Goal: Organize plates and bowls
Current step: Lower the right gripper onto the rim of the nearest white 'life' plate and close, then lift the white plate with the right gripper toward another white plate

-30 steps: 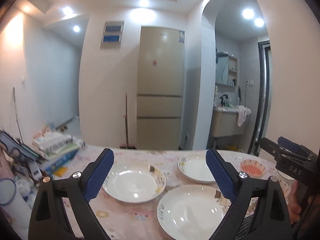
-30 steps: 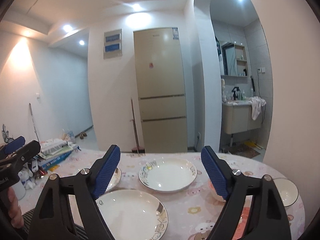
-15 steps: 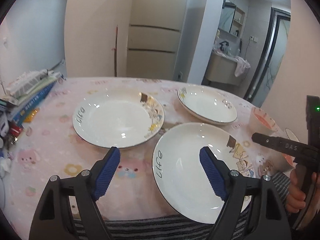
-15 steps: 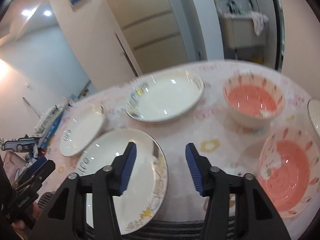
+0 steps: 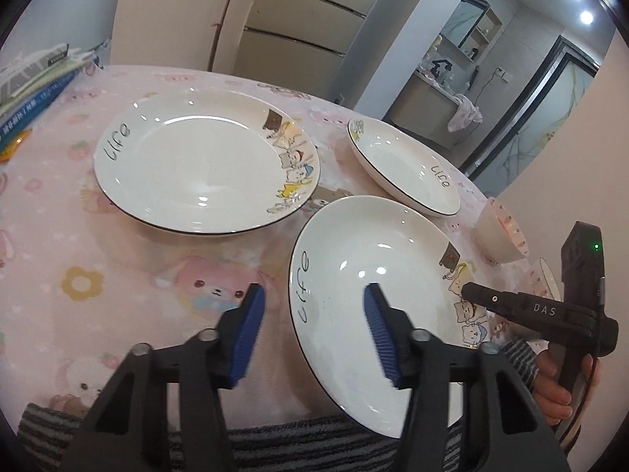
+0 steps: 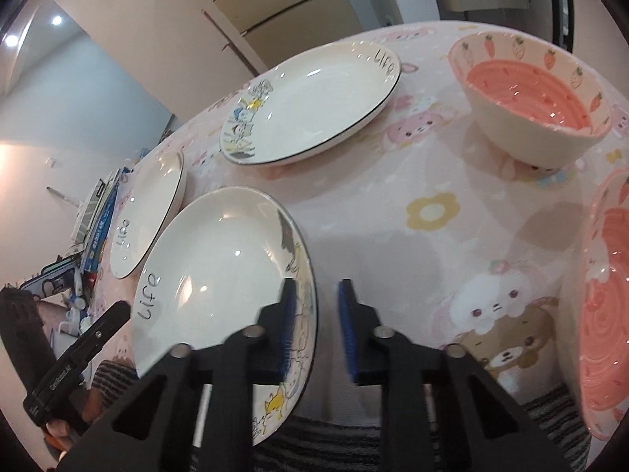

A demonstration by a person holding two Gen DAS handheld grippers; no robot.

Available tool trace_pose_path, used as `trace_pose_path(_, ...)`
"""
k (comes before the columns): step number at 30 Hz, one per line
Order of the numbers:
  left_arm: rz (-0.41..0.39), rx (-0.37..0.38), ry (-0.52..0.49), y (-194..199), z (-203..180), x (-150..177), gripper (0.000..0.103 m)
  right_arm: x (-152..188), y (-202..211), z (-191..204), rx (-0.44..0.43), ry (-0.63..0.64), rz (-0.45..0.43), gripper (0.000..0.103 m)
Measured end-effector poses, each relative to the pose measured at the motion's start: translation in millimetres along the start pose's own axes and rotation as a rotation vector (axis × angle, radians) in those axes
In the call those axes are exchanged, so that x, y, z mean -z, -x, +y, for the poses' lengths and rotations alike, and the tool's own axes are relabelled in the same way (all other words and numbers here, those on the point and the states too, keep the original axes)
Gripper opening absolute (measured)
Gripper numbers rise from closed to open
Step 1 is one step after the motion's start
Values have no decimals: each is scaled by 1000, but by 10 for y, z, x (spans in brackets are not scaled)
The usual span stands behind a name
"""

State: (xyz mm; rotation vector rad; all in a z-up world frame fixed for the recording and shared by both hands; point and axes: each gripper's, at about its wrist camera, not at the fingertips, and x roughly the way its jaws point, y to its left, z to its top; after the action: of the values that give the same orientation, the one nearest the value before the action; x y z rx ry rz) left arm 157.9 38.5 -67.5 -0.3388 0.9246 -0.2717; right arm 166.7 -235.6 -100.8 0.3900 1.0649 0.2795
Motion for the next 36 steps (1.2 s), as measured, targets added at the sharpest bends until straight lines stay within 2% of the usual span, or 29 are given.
trace_pose_path(1, 26, 10, 5, -54, 14, -2, 42, 6, -13, 2, -3, -2, 8, 14)
trace_pose_path(3, 72, 16, 15, -151, 33, 7, 26, 21, -28, 7, 4, 0, 14, 12)
trace_pose_path(4, 86, 8, 19, -181, 32, 9, 24, 21, -33, 11, 5, 3, 14, 11)
trace_pose_path(10, 92, 9, 29, -207, 69, 23, 20, 32, -55, 53, 2, 22, 11, 9)
trace_pose_path(13, 132, 9, 21, -287, 56, 44, 20, 37, -56, 6, -22, 1, 2, 8)
trace_pose_path(15, 128, -11, 1, -287, 19, 49, 20, 28, -65, -18, -37, -12, 8, 8)
trace_pose_path(21, 123, -23, -13, -281, -8, 62, 20, 33, -70, 33, -14, 18, 1, 8)
trace_pose_path(26, 127, -35, -36, -302, -65, 66, 23, -4, -164, -130, -125, -62, 62, 9)
trace_pose_path(31, 117, -59, -53, -304, -107, 77, 22, 28, -138, 47, -38, 28, 32, 11)
trace_pose_path(36, 76, -66, -39, -229, -78, 75, 17, 49, -128, 141, 2, 92, 39, 14)
